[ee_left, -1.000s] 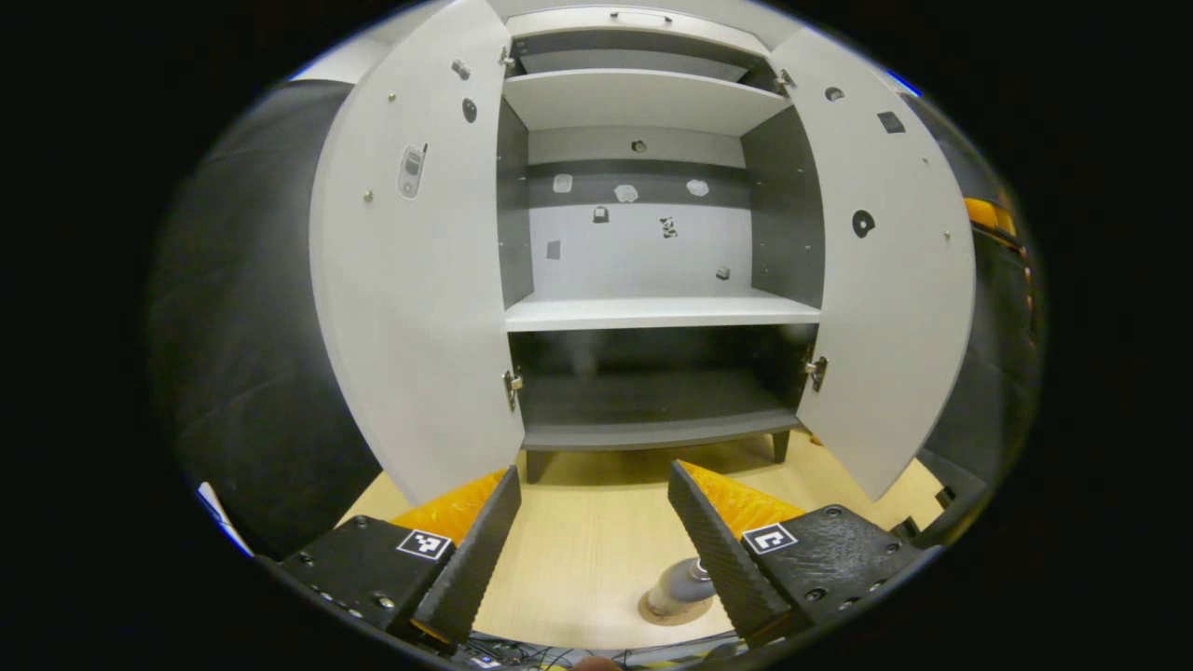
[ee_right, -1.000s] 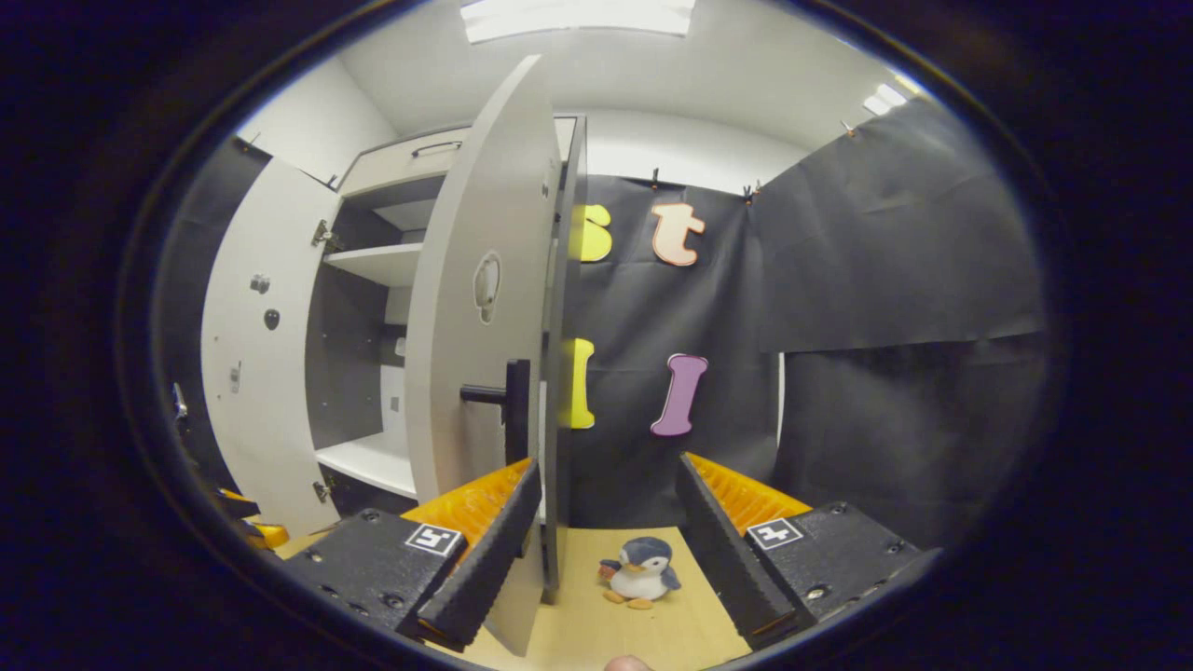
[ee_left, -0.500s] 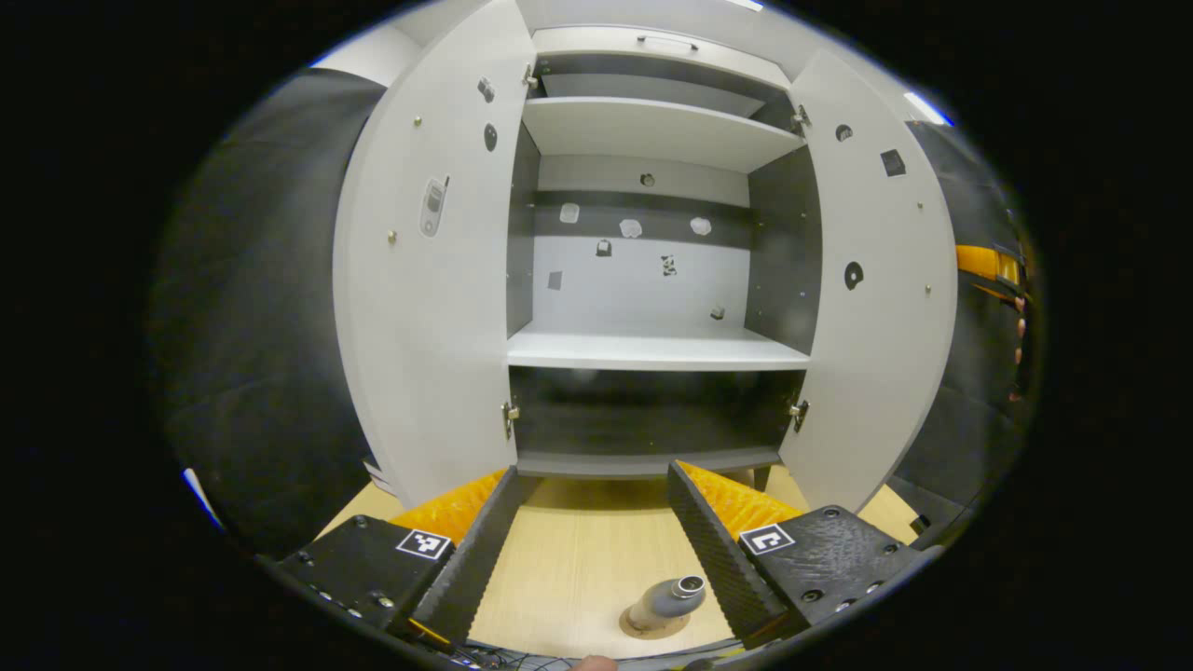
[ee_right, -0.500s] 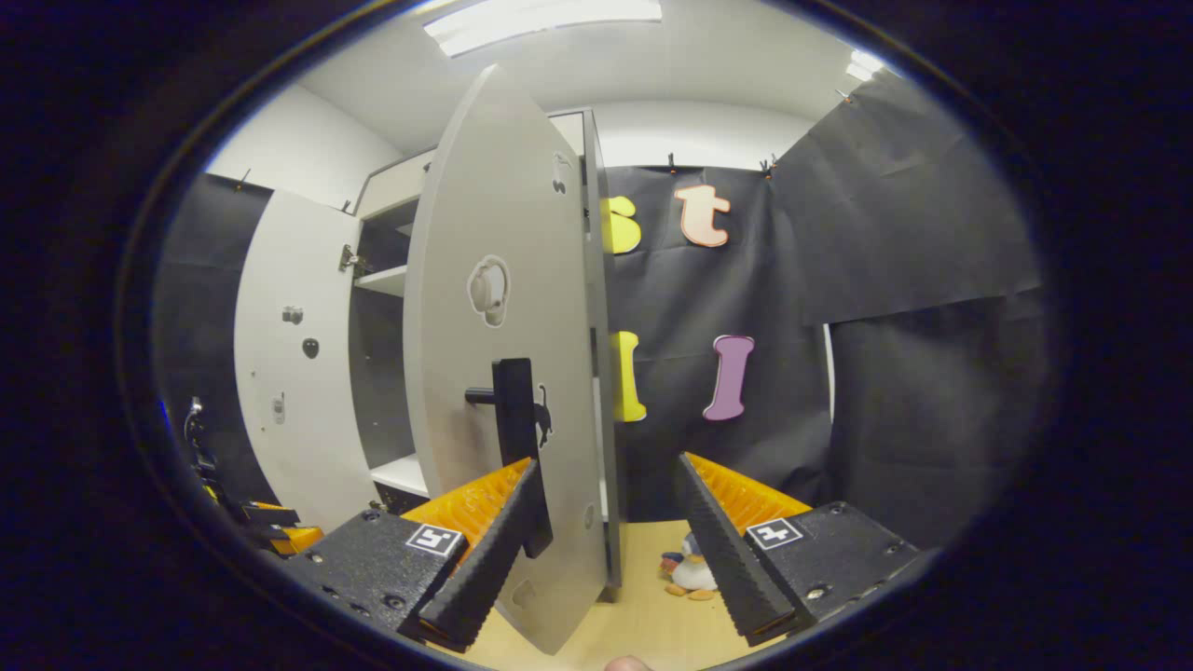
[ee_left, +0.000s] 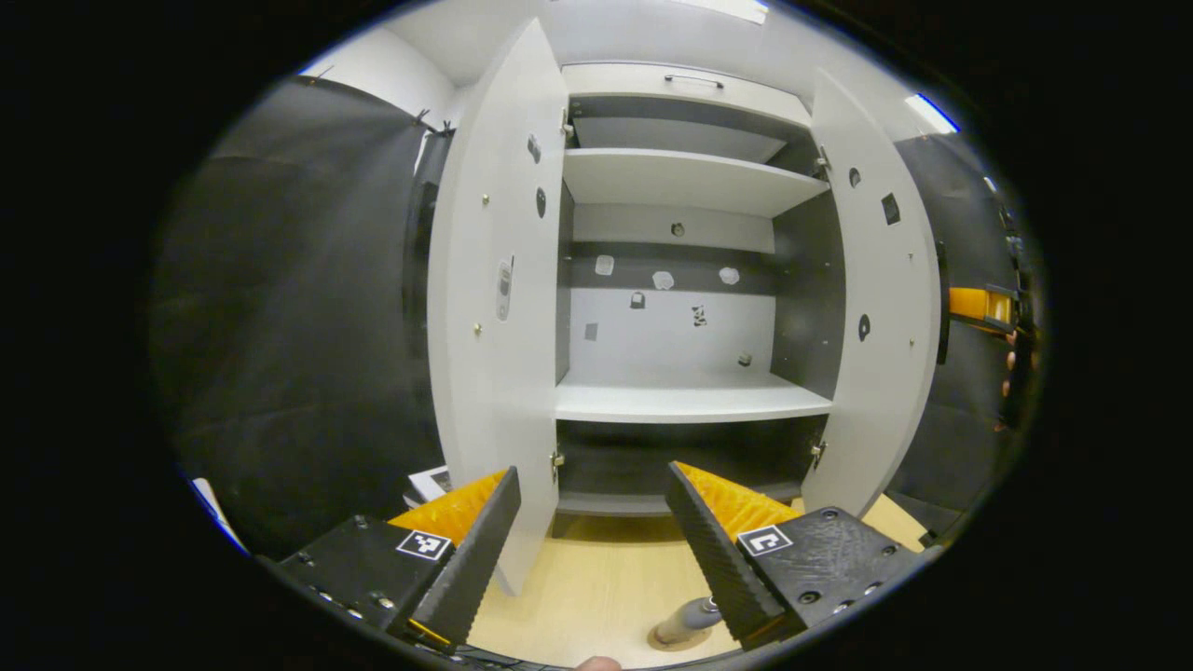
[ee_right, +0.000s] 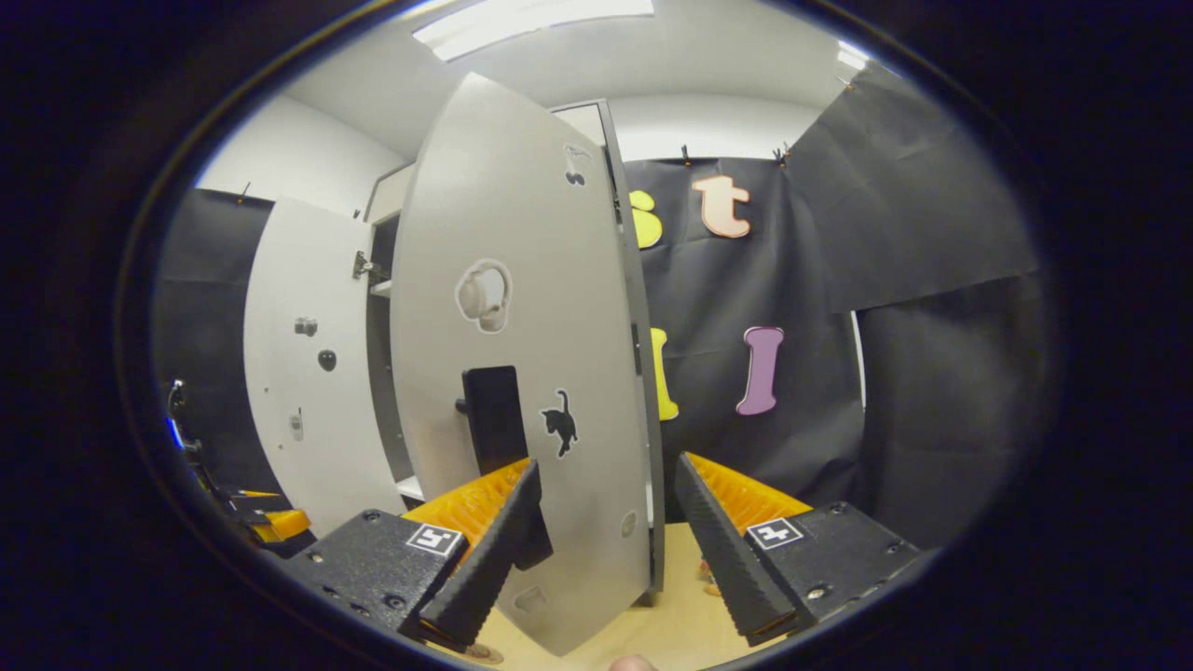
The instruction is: Grasp the bottle in the cabinet with the left hand and place it on the coaster, then close the right door with the right hand and the left door with the left hand.
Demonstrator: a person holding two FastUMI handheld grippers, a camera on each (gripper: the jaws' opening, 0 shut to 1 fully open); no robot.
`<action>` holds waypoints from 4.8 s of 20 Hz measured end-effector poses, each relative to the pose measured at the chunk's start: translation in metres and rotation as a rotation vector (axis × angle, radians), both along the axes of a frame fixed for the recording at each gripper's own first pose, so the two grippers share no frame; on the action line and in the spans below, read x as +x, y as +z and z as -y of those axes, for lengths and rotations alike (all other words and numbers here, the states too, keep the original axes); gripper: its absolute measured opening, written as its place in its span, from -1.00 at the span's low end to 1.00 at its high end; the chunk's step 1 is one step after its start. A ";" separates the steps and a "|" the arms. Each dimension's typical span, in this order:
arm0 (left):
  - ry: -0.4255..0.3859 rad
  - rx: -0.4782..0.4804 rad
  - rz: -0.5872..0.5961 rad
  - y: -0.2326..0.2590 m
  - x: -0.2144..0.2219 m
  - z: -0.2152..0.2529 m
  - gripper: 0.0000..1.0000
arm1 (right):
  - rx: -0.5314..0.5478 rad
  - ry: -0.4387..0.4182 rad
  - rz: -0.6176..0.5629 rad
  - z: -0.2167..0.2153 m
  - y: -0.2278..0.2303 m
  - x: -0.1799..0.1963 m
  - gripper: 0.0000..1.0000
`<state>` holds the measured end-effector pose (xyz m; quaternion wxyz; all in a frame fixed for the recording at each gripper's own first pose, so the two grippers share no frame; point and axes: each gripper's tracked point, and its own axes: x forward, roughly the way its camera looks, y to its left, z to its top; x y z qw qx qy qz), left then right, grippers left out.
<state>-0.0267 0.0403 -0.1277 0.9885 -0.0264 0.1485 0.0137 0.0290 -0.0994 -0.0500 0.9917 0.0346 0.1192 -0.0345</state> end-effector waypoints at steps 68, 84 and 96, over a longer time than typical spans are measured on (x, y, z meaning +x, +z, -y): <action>-0.139 -0.165 0.089 0.075 0.096 -0.005 0.88 | -0.138 -0.173 -0.042 0.045 0.008 -0.067 0.94; -0.215 -0.014 0.103 0.087 0.112 0.047 0.95 | -0.166 -0.202 0.029 0.053 0.036 -0.077 0.93; -0.118 -0.031 0.248 0.174 0.064 0.019 0.97 | -0.132 -0.036 0.196 -0.004 0.094 -0.039 0.93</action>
